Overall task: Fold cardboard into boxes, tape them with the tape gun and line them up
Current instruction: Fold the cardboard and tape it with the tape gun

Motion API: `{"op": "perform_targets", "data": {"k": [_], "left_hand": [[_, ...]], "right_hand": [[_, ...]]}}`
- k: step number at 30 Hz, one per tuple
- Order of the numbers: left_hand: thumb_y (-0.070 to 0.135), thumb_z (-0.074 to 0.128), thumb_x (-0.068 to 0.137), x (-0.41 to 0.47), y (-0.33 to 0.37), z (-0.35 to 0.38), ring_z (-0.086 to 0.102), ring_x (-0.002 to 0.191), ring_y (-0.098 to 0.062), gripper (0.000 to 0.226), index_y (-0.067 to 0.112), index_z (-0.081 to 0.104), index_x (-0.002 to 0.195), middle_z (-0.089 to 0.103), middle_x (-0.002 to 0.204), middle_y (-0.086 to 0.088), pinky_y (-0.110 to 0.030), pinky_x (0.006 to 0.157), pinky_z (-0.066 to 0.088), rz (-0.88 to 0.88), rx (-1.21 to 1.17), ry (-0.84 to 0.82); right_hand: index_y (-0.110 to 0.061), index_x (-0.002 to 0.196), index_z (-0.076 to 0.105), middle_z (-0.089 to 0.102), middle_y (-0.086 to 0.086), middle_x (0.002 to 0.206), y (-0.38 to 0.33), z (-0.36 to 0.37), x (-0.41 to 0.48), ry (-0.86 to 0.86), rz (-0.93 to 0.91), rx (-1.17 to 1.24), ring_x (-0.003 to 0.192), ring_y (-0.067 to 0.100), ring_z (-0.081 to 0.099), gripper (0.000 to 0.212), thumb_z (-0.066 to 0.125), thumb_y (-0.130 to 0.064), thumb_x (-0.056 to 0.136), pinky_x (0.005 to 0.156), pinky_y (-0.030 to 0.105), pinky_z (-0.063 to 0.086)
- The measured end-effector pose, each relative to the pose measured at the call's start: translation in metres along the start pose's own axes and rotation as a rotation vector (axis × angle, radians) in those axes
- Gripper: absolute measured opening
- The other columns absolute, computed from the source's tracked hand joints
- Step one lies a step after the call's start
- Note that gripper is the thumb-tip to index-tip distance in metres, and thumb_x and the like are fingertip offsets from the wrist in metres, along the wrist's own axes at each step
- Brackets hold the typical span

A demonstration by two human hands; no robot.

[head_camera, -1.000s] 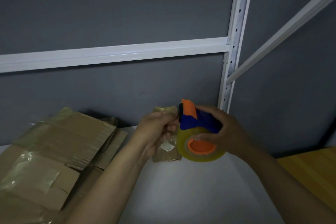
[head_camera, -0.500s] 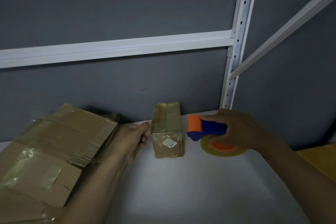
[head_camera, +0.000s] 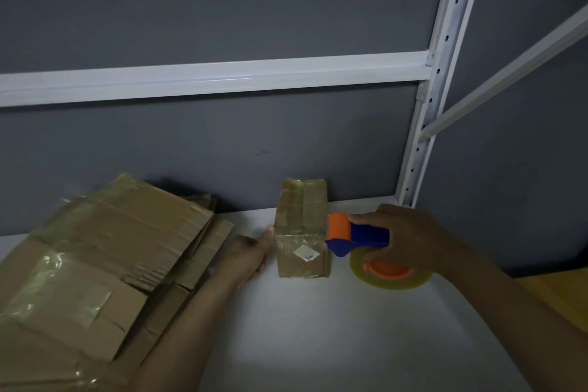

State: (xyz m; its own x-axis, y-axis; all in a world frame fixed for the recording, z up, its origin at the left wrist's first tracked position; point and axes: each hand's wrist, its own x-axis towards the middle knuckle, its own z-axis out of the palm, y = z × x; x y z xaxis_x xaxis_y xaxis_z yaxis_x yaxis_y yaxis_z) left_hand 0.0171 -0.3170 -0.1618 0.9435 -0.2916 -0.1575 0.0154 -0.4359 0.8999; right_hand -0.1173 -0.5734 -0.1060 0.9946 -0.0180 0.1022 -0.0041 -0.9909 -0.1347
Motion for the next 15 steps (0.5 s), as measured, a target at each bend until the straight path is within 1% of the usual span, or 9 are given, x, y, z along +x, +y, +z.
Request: {"op": "perform_targets", "data": {"k": [2,3,4,5,6,8,10,12,15], "left_hand": [[0.042,0.057,0.093,-0.004,0.002,0.003,0.063,0.079,-0.015,0.03,0.014,0.062,0.099,0.065,0.085,-0.002,-0.016,0.063,0.044,0.155,0.0,0.133],[0.036,0.056,0.095,-0.007,0.006,0.003,0.062,0.091,-0.008,0.029,0.016,0.059,0.115,0.065,0.098,0.005,-0.011,0.068,0.044,0.281,-0.034,0.175],[0.037,0.052,0.097,-0.007,0.008,0.004,0.059,0.106,-0.003,0.032,0.019,0.057,0.124,0.063,0.114,0.009,-0.011,0.08,0.045,0.414,-0.035,0.146],[0.044,0.047,0.098,-0.004,0.009,0.005,0.049,0.124,-0.003,0.042,0.021,0.053,0.133,0.056,0.132,0.011,-0.016,0.097,0.041,0.521,0.03,0.068],[0.054,0.038,0.096,-0.003,0.01,0.005,0.03,0.139,-0.004,0.056,0.023,0.045,0.142,0.04,0.148,0.011,-0.022,0.111,0.027,0.579,0.162,-0.03],[0.078,0.012,0.086,0.005,0.007,0.003,-0.005,0.145,-0.004,0.085,0.025,0.023,0.152,0.008,0.156,0.015,-0.026,0.116,-0.001,0.679,0.581,-0.113],[0.089,-0.007,0.07,0.012,0.007,-0.004,-0.012,0.144,-0.006,0.108,0.022,0.011,0.153,-0.002,0.153,0.016,-0.031,0.115,-0.018,0.773,0.891,-0.115],[0.093,-0.005,0.065,0.018,0.006,-0.009,-0.003,0.147,-0.008,0.116,0.02,0.012,0.154,0.002,0.155,0.012,-0.033,0.118,-0.012,0.829,0.964,-0.157],[0.087,0.032,0.072,0.021,-0.003,-0.009,0.022,0.145,-0.013,0.103,0.019,0.032,0.15,0.026,0.156,0.003,-0.037,0.118,0.021,0.975,0.921,-0.119]], "right_hand": [[-0.043,0.146,0.024,0.048,-0.012,0.126,-0.003,0.001,0.001,0.008,-0.003,-0.007,0.097,-0.001,0.036,0.071,0.062,-0.05,0.086,0.078,0.012,0.029],[-0.043,0.146,0.024,0.048,-0.012,0.126,-0.007,0.002,0.003,0.013,-0.008,-0.008,0.097,-0.001,0.036,0.071,0.062,-0.05,0.086,0.076,0.011,0.029],[-0.043,0.146,0.024,0.048,-0.012,0.126,-0.011,0.003,0.005,0.015,-0.015,-0.003,0.097,-0.001,0.037,0.071,0.062,-0.05,0.086,0.075,0.011,0.03],[-0.042,0.146,0.025,0.049,-0.011,0.125,-0.016,0.005,0.008,0.017,-0.024,0.01,0.098,0.0,0.038,0.072,0.063,-0.049,0.086,0.077,0.012,0.031],[-0.041,0.146,0.026,0.049,-0.01,0.125,-0.021,0.008,0.011,0.019,-0.028,0.031,0.099,0.001,0.04,0.072,0.064,-0.049,0.085,0.079,0.014,0.033],[-0.04,0.146,0.027,0.05,-0.008,0.125,-0.029,0.014,0.017,0.023,-0.029,0.062,0.104,0.005,0.046,0.074,0.066,-0.05,0.083,0.083,0.018,0.039],[-0.041,0.145,0.028,0.051,-0.008,0.125,-0.032,0.019,0.018,0.04,-0.022,0.073,0.108,0.009,0.049,0.074,0.066,-0.051,0.082,0.085,0.019,0.041],[-0.041,0.145,0.028,0.051,-0.008,0.126,-0.032,0.021,0.017,0.052,-0.013,0.086,0.108,0.008,0.049,0.074,0.067,-0.05,0.082,0.084,0.018,0.041],[-0.04,0.146,0.026,0.05,-0.008,0.13,-0.029,0.021,0.013,0.032,-0.006,0.081,0.112,0.009,0.048,0.075,0.066,-0.049,0.083,0.086,0.019,0.042]]}}
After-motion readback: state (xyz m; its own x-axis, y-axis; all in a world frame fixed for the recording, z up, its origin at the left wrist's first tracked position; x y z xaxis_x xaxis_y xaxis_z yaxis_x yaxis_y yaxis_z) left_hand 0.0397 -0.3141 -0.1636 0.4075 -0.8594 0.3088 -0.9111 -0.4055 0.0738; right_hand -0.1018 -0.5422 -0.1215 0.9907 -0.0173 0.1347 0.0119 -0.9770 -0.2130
